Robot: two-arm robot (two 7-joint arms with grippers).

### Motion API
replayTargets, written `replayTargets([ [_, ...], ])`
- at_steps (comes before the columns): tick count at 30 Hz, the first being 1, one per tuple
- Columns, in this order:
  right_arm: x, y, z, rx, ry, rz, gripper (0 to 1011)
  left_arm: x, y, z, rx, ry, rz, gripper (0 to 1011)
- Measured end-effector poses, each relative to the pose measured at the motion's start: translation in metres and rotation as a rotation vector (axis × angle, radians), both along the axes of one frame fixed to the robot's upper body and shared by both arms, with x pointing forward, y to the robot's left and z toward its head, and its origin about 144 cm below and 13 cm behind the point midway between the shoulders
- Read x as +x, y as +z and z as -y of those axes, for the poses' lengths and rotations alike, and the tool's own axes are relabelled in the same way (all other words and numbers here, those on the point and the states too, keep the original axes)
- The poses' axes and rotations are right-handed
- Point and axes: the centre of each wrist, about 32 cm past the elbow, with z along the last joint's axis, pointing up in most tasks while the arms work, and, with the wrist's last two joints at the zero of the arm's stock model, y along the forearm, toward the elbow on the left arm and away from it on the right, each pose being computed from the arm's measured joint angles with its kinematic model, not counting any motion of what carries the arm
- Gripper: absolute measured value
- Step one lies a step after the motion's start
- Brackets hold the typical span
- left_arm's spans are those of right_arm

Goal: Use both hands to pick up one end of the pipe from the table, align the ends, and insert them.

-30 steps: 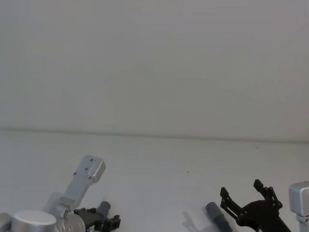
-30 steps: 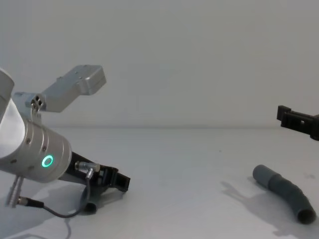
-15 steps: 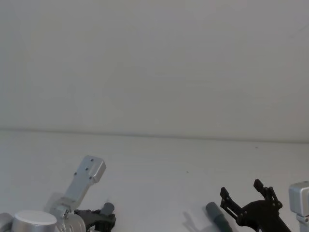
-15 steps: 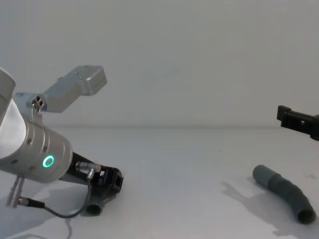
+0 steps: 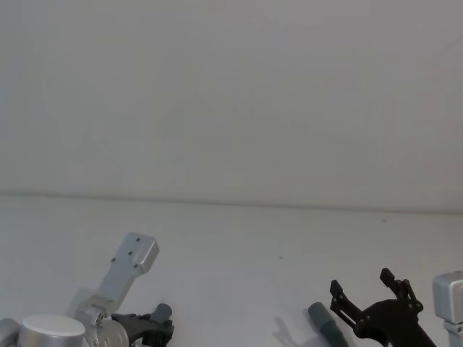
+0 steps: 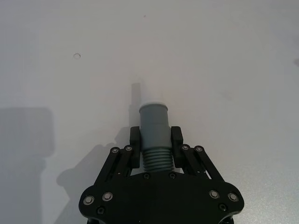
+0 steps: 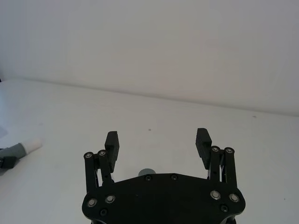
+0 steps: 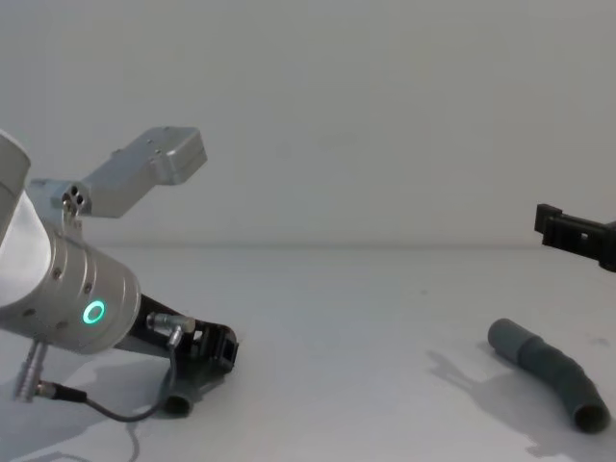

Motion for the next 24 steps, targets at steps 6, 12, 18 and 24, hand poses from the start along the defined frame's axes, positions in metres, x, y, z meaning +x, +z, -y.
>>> replayTargets([
  [6,0.0000,0.0000,0.0000,0.000,0.000,0.000,1002,0.0000,0.0000,0.0000,0.000,0.000,0.000,353],
  [12,0.0000,0.0000,0.0000,0.000,0.000,0.000,1002,0.0003,0.0003,0.0001,0.002,-0.009,0.004,352],
  [18,0.0000,0.0000,0.0000,0.000,0.000,0.000,1002,0.0021,0.0024,-0.0023,0.013,-0.047,0.045,352],
  [24,0.0000,0.0000,0.0000,0.000,0.000,0.000,1002,0.0050,0.0075,-0.0058,0.044,-0.104,0.111,352],
])
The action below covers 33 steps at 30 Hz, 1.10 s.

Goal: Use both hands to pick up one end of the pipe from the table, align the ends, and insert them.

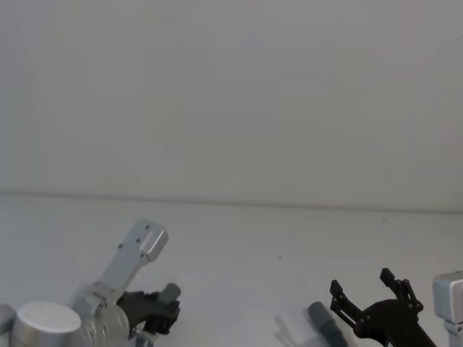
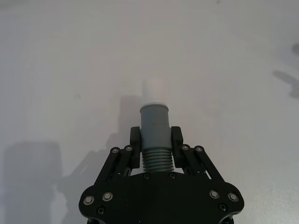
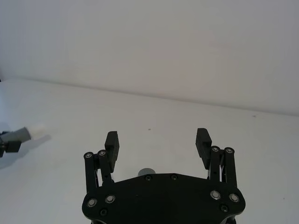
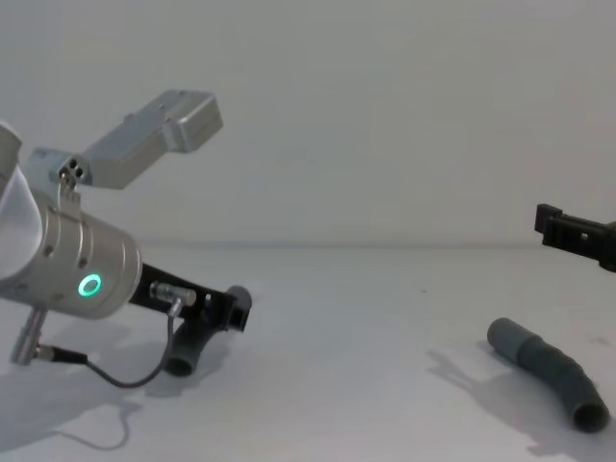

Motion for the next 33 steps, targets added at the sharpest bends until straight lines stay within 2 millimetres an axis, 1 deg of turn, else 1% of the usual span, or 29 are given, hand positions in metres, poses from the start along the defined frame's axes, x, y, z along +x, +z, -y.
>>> replayTargets([
  [18,0.000,0.000,0.000,0.000,0.000,0.000,1002,0.009,0.021,-0.015,0.093,-0.231,0.262,352],
  [33,0.000,0.000,0.000,0.000,0.000,0.000,1002,0.022,0.029,-0.034,0.074,-0.458,0.463,352],
])
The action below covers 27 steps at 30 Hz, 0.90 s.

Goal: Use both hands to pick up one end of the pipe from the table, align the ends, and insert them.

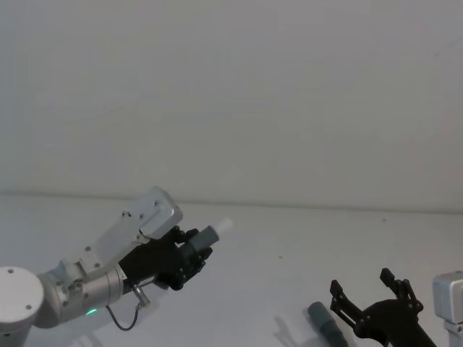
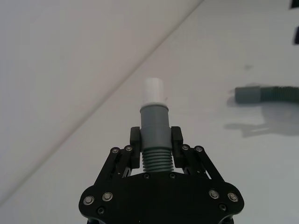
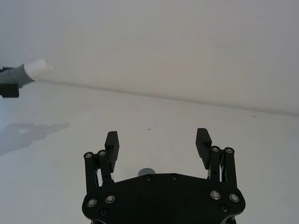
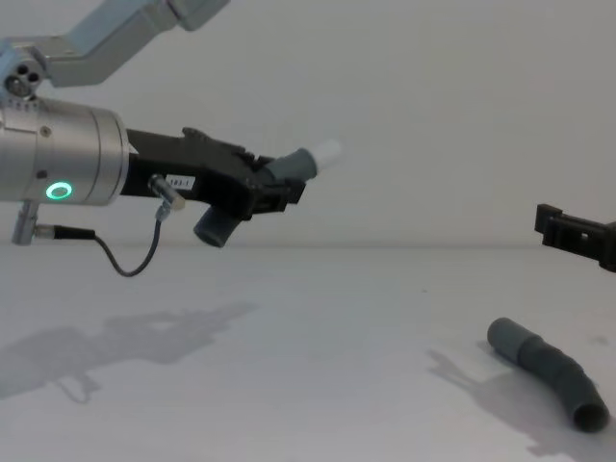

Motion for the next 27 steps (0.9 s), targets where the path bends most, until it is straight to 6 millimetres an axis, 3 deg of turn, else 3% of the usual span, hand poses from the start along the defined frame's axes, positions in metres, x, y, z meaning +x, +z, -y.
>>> replayTargets([
  [13,0.000,0.001,0.000,-0.002,0.003,-0.004,1002,0.011,0.002,-0.015,-0.045,-0.165,0.105,352],
  [27,0.012,0.017,-0.011,-0.064,0.009,-0.087,1002,0.014,0.003,-0.022,-0.060,-0.226,0.151,352],
])
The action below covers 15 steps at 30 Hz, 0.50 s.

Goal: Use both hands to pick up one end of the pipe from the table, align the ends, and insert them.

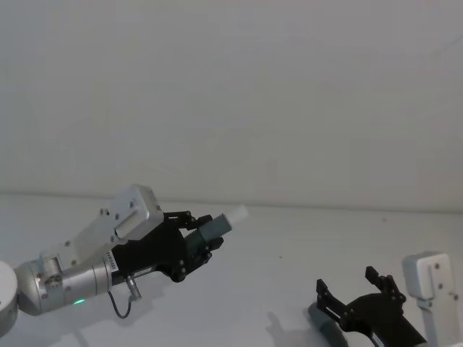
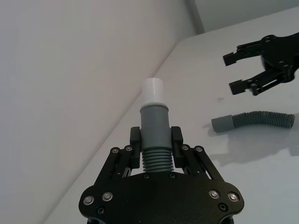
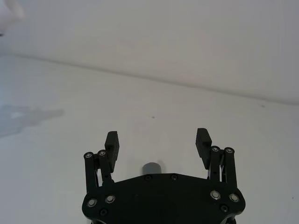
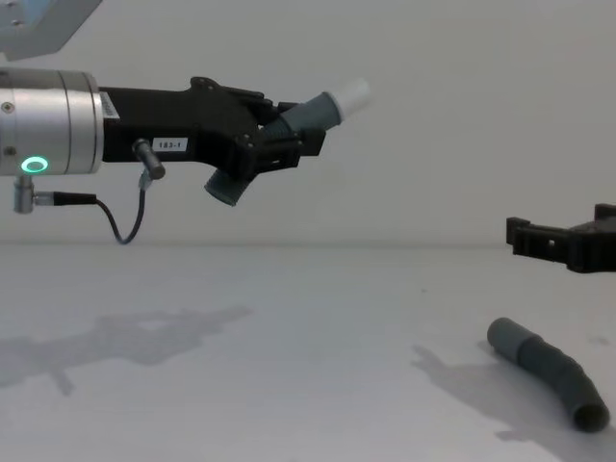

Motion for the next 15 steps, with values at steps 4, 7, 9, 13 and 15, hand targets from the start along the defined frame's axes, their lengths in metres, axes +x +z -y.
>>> replayTargets([
  [4,0.007,0.007,-0.006,-0.021,-0.022,-0.039,1002,0.001,0.000,-0.001,-0.002,-0.009,0.008,352],
  [7,0.011,0.010,-0.010,-0.035,-0.036,-0.059,1002,0.001,0.000,-0.001,-0.003,-0.013,0.011,352],
  [9,0.013,0.011,-0.011,-0.042,-0.041,-0.067,1002,0.001,0.000,-0.002,-0.004,-0.016,0.014,352],
  [13,0.018,0.014,-0.013,-0.062,-0.051,-0.082,1002,0.001,0.000,-0.002,-0.005,-0.020,0.017,352],
  [15,0.020,0.015,-0.013,-0.070,-0.052,-0.085,1002,0.001,0.000,-0.002,-0.005,-0.021,0.018,352],
])
